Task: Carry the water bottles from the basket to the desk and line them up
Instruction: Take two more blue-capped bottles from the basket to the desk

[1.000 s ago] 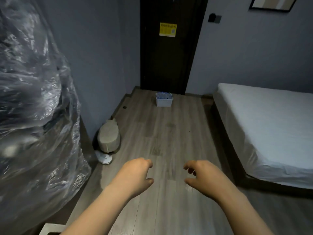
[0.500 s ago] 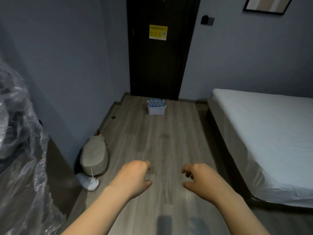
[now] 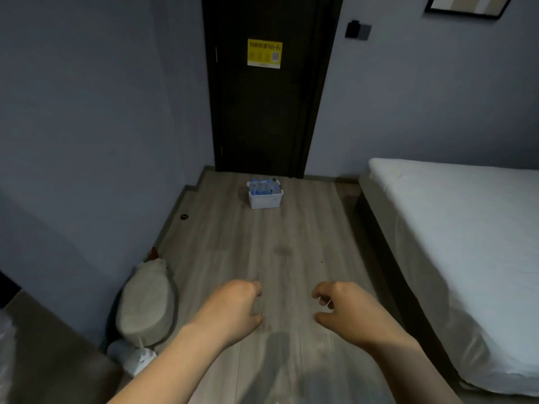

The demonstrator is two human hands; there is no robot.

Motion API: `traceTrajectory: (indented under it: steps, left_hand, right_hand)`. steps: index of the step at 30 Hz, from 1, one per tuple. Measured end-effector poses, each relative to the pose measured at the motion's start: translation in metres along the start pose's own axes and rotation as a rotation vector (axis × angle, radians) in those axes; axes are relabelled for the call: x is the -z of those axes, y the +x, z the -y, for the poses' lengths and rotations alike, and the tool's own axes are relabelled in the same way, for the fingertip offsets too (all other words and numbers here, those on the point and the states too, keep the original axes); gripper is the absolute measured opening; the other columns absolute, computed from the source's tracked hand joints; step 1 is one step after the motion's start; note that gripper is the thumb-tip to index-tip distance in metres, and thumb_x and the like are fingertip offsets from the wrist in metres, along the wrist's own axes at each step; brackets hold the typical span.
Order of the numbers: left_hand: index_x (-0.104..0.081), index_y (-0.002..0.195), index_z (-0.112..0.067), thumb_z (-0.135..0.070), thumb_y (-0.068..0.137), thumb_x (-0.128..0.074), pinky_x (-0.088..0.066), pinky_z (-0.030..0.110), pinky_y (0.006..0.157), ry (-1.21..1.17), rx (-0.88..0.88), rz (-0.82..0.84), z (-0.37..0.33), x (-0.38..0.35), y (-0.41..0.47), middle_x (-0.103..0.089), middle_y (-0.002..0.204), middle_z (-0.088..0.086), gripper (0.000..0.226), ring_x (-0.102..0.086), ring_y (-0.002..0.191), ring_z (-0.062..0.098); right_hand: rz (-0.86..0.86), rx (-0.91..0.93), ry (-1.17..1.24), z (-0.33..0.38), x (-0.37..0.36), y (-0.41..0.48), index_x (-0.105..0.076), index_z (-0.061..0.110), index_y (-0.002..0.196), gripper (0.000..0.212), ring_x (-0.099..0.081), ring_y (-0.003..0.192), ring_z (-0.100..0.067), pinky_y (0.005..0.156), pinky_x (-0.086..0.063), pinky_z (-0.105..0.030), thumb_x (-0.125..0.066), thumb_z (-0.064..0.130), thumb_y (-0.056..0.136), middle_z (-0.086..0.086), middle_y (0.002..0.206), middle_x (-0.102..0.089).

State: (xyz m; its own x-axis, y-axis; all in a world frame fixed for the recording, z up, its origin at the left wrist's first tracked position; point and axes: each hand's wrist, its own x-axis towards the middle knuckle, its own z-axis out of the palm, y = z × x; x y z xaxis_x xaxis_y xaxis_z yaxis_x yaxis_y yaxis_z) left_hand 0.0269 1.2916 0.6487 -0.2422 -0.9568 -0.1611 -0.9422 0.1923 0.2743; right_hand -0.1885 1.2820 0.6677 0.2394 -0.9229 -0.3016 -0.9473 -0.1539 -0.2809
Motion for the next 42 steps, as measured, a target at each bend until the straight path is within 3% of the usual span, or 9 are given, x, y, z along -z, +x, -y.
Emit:
traceTrajectory:
  steps: [9, 15, 21, 37, 42]
  left_hand:
    - [-0.057, 0.116, -0.020, -0.032, 0.083, -0.059, -0.044, 0.026, 0.090, -0.020, 0.038, -0.008, 0.018, 0.025, 0.148, -0.062, 0.121, 0.004, 0.035, -0.056, 0.114, 0.022]
    - [-0.059, 0.110, -0.022, -0.030, 0.081, -0.059, -0.047, 0.027, 0.088, -0.063, 0.043, -0.026, 0.020, 0.042, 0.239, -0.065, 0.116, 0.002, 0.031, -0.059, 0.109, 0.022]
    - [-0.059, 0.106, -0.023, -0.034, 0.079, -0.060, -0.046, 0.026, 0.085, -0.056, 0.054, -0.001, 0.036, 0.051, 0.314, -0.065, 0.113, 0.001, 0.029, -0.060, 0.107, 0.021]
    - [-0.058, 0.101, -0.017, -0.033, 0.080, -0.061, -0.045, 0.029, 0.083, -0.044, 0.017, 0.023, 0.140, 0.108, 0.563, -0.064, 0.108, 0.004, 0.026, -0.059, 0.103, 0.023]
    - [-0.059, 0.108, -0.020, -0.033, 0.081, -0.063, -0.043, 0.026, 0.083, -0.066, 0.006, 0.032, 0.158, 0.122, 0.632, -0.063, 0.112, 0.003, 0.030, -0.059, 0.105, 0.021]
  right_hand:
    - [0.038, -0.003, 0.026, -0.039, 0.047, 0.148, -0.051, 0.030, 0.128, 0.041, -0.057, 0.106, -0.007, 0.092, -0.048, -0.023, -0.062, 0.033, 0.089, 0.010, 0.120, -0.058]
    - [-0.018, 0.069, 0.010, -0.072, 0.084, 0.230, -0.054, 0.031, 0.125, 0.039, -0.059, 0.100, -0.004, 0.089, -0.051, -0.021, -0.064, 0.035, 0.088, 0.011, 0.114, -0.060]
    - [0.034, 0.058, 0.011, -0.089, 0.107, 0.306, -0.055, 0.031, 0.124, 0.039, -0.059, 0.096, -0.004, 0.085, -0.053, -0.021, -0.066, 0.033, 0.087, 0.012, 0.112, -0.061]
    - [0.087, 0.008, 0.005, -0.078, 0.184, 0.555, -0.054, 0.028, 0.126, 0.040, -0.060, 0.098, -0.006, 0.087, -0.053, -0.023, -0.065, 0.032, 0.088, 0.009, 0.115, -0.061]
    - [0.085, 0.004, -0.002, -0.085, 0.204, 0.618, -0.055, 0.027, 0.126, 0.039, -0.061, 0.099, -0.007, 0.088, -0.053, -0.026, -0.064, 0.032, 0.088, 0.008, 0.115, -0.062]
